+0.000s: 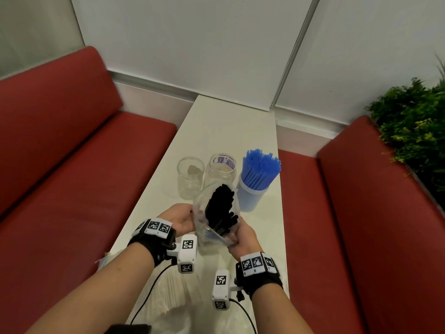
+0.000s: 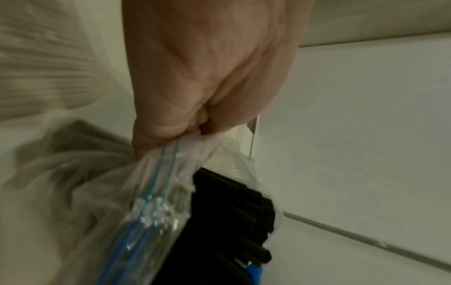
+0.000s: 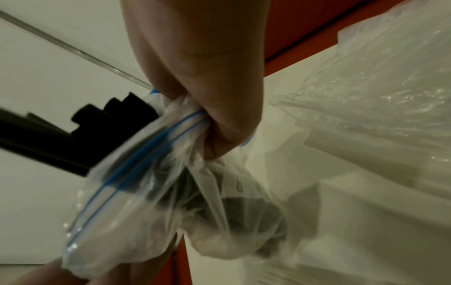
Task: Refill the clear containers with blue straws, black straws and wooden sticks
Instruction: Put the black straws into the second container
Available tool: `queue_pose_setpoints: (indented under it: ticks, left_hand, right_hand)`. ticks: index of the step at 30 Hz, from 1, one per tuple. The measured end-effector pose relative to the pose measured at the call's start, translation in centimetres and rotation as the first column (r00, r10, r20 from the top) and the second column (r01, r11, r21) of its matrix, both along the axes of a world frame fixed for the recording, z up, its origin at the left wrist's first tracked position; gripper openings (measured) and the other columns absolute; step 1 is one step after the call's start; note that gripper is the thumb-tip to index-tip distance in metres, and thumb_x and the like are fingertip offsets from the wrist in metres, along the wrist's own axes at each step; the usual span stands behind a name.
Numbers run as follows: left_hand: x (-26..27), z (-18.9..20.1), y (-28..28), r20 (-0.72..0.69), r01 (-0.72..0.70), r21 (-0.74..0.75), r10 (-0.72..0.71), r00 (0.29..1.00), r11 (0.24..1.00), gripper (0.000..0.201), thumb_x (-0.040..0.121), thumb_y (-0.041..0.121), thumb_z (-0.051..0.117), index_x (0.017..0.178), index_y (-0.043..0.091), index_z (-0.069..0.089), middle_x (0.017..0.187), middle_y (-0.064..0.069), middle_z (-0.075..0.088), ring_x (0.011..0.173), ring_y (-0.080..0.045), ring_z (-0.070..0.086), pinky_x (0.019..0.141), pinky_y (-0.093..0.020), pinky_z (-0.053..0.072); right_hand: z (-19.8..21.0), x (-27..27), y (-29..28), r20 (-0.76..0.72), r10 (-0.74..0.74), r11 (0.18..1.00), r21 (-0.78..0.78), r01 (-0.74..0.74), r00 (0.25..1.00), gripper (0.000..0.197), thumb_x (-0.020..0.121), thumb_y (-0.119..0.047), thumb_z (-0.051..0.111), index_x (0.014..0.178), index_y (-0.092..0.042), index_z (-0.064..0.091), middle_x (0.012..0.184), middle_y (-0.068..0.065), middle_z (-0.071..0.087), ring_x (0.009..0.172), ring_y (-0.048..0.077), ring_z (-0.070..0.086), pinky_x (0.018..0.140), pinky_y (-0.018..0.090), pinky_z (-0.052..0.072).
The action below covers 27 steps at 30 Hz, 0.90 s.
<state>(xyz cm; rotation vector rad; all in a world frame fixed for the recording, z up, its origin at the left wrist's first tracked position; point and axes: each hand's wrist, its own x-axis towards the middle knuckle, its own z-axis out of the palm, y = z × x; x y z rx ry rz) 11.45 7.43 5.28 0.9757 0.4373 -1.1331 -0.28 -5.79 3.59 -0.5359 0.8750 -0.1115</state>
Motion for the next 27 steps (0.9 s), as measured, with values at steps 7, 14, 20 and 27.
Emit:
queue_pose_setpoints:
  ticks: [7, 14, 20, 27]
  left_hand:
    - [-0.3, -2.0, 0.8, 0.006, 0.276, -0.156, -0.278, 0.960, 0.948, 0.075, 0.081, 0.076, 0.049, 0.110, 0.011, 0.070, 0.086, -0.018, 0.072, 0.081, -0.031, 0.070, 0.083, -0.047, 0.054]
    - [1.0, -2.4, 0.2, -0.015, 0.032, -0.042, -0.032, 0.999, 0.999, 0.057, 0.100, 0.048, 0.045, 0.133, 0.003, 0.055, 0.132, -0.025, 0.058, 0.124, -0.035, 0.055, 0.112, -0.050, 0.035]
    - [0.8, -2.5, 1.0, -0.196, 0.094, -0.097, -0.112, 0.974, 0.991, 0.025, 0.086, 0.009, 0.050, 0.096, -0.005, 0.068, 0.096, -0.023, 0.067, 0.089, -0.035, 0.067, 0.086, -0.046, 0.054]
    - [0.9, -4.4, 1.7, -0.160, 0.107, 0.004, -0.105, 0.981, 0.994, 0.041, 0.090, 0.013, 0.049, 0.126, -0.002, 0.060, 0.125, -0.025, 0.061, 0.116, -0.038, 0.060, 0.101, -0.051, 0.044]
  right_hand:
    - [-3.1, 0.2, 0.3, -0.145, 0.122, 0.916, -0.365, -0.167, 0.982, 0.021, 0.103, -0.010, 0.043, 0.103, -0.011, 0.064, 0.096, 0.012, 0.068, 0.087, 0.027, 0.064, 0.080, 0.036, 0.050]
    - [-2.0, 0.3, 0.6, -0.087, 0.239, 0.441, -0.878, -0.188, 0.967, 0.065, 0.106, -0.006, 0.039, 0.155, -0.049, 0.030, 0.115, -0.003, 0.063, 0.104, 0.007, 0.064, 0.097, 0.028, 0.054]
    - [-2.8, -0.5, 1.3, -0.131, 0.354, 0.380, -0.885, -0.270, 0.926, 0.054, 0.104, -0.003, 0.040, 0.148, -0.032, 0.050, 0.144, -0.007, 0.056, 0.132, 0.001, 0.051, 0.117, 0.029, 0.038]
    - [-3.6, -0.6, 2.1, -0.187, 0.454, 0.451, -0.795, -0.406, 0.871, 0.049, 0.106, -0.008, 0.045, 0.150, -0.027, 0.048, 0.147, -0.004, 0.057, 0.138, 0.011, 0.051, 0.107, 0.016, 0.042]
